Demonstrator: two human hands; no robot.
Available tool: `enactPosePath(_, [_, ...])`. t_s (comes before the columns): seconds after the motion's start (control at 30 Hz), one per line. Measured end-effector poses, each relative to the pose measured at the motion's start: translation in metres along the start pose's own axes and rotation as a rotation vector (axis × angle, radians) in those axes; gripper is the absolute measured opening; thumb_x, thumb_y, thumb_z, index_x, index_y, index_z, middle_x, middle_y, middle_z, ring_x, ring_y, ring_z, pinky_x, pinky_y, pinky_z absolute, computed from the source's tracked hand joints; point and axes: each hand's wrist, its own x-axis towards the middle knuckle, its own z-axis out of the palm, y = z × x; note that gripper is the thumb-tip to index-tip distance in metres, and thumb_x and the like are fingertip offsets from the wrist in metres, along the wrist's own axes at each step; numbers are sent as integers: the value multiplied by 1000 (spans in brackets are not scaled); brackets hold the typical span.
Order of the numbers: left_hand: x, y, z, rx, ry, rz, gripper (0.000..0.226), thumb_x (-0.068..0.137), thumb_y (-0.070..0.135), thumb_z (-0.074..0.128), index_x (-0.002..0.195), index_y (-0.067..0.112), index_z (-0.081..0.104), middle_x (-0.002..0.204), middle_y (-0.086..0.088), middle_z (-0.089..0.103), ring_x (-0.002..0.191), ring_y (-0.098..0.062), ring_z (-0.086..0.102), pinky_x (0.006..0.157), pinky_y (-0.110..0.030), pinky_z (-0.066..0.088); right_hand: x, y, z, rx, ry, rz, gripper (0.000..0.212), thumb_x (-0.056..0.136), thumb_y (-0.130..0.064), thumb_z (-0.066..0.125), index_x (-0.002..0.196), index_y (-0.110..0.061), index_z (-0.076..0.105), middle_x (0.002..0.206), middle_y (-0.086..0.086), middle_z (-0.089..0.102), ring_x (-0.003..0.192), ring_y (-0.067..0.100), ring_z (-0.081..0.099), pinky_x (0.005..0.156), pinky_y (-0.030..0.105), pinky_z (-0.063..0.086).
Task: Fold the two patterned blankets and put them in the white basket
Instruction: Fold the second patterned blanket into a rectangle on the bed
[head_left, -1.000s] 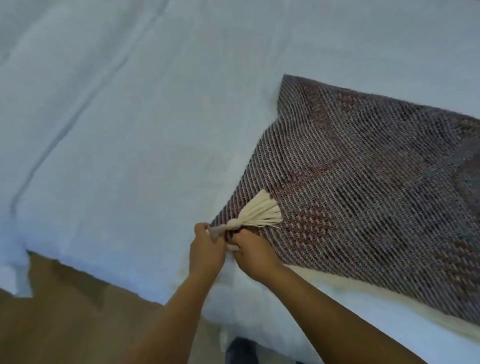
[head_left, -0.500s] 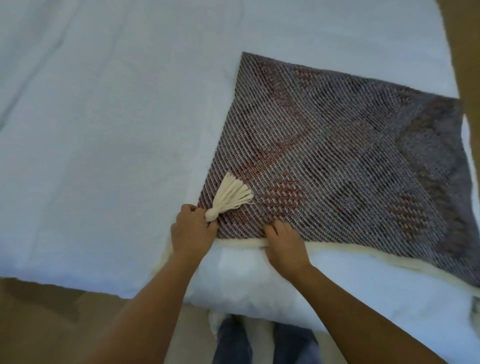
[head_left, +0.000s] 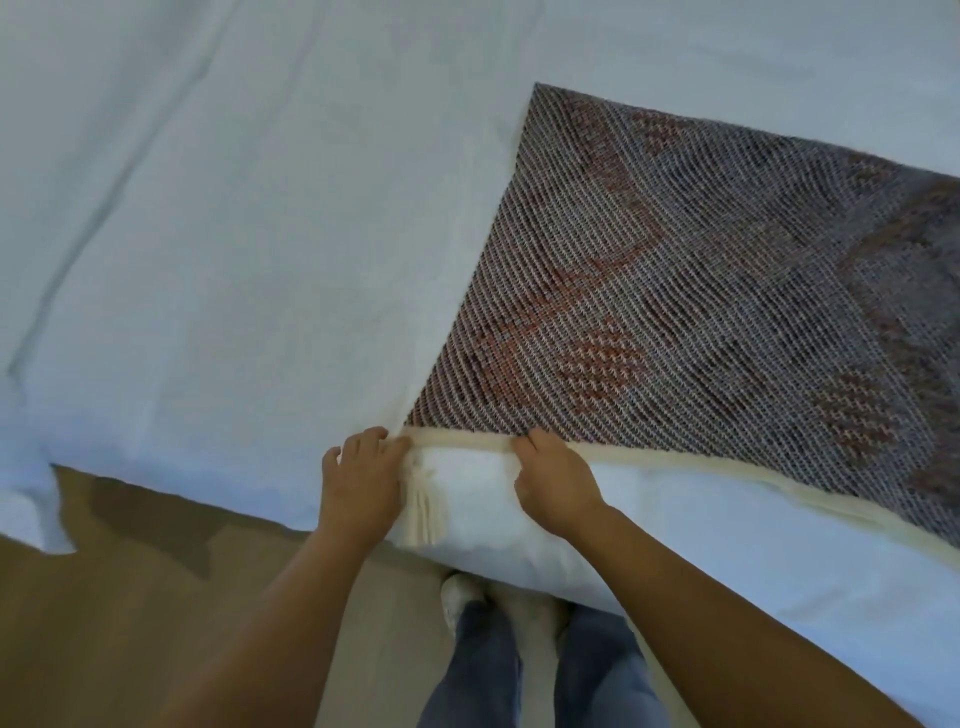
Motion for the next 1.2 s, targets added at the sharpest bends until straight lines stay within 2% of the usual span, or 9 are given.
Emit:
enactPosePath(0.13, [-3, 2, -3, -17, -14, -41, 35, 87, 14, 50, 122, 15, 56, 129, -9, 53, 115, -30, 50, 96, -43, 35, 3, -15, -1, 21, -31, -30, 44, 88, -10, 41, 132, -7, 41, 126, 13, 46, 111, 29, 44, 89, 37, 42])
enactPosePath(0.2, [1, 13, -7, -61, 1, -8, 36, 87, 21, 49, 122, 13, 55, 134, -9, 50, 119, -29, 47, 99, -42, 32, 1, -18, -3, 33, -32, -25, 44, 88, -10, 41, 132, -7, 41, 127, 13, 46, 111, 29, 44, 89, 36, 41])
enactPosePath(0.37, [14, 61, -18, -95, 31, 115, 35, 85, 23, 50, 118, 14, 57, 127, -6, 53, 114, -24, 49, 95, -38, 34, -15, 3, -17, 107, 14, 64, 42, 89, -12, 43, 130, -9, 44, 130, 10, 46, 115, 26, 44, 97, 35, 40])
enactPosePath(0.53, [32, 132, -23, -60, -45, 321, 31, 90, 24, 43, 118, 15, 53, 117, -4, 53, 108, -22, 47, 91, -33, 35, -56, 78, -36, 215, 110, 256, 34, 88, -12, 47, 122, -9, 51, 125, 8, 50, 114, 24, 45, 94, 31, 41])
enactPosePath(0.77, [55, 303, -22, -134, -174, 522, 32, 92, 20, 43, 121, 10, 51, 117, -8, 56, 107, -25, 51, 93, -34, 40, -139, 223, -61, 395, 261, 608, 32, 90, -12, 50, 121, -4, 53, 127, 16, 48, 120, 30, 43, 97, 32, 38])
enactPosePath(0.97, [67, 486, 0, -80, -266, 645, 34, 94, 22, 40, 125, 11, 48, 122, -10, 54, 112, -27, 51, 93, -38, 41, -194, 347, -78, 495, 379, 770, 27, 85, -6, 50, 110, 2, 57, 119, 21, 51, 114, 34, 46, 94, 34, 34])
enactPosePath(1.1, [83, 585, 13, 39, -319, 684, 35, 96, 26, 38, 127, 11, 44, 123, -10, 51, 111, -28, 51, 93, -41, 43, -217, 412, -82, 476, 393, 917, 37, 86, -17, 52, 120, -2, 49, 124, 20, 47, 114, 33, 42, 95, 37, 33])
enactPosePath(1.2, [95, 634, 25, 80, -360, 665, 36, 97, 31, 39, 125, 11, 46, 124, -12, 51, 113, -30, 50, 95, -41, 42, -222, 443, -76, 620, 331, 1038, 52, 87, -31, 55, 130, -6, 39, 131, 16, 43, 122, 33, 39, 98, 40, 35])
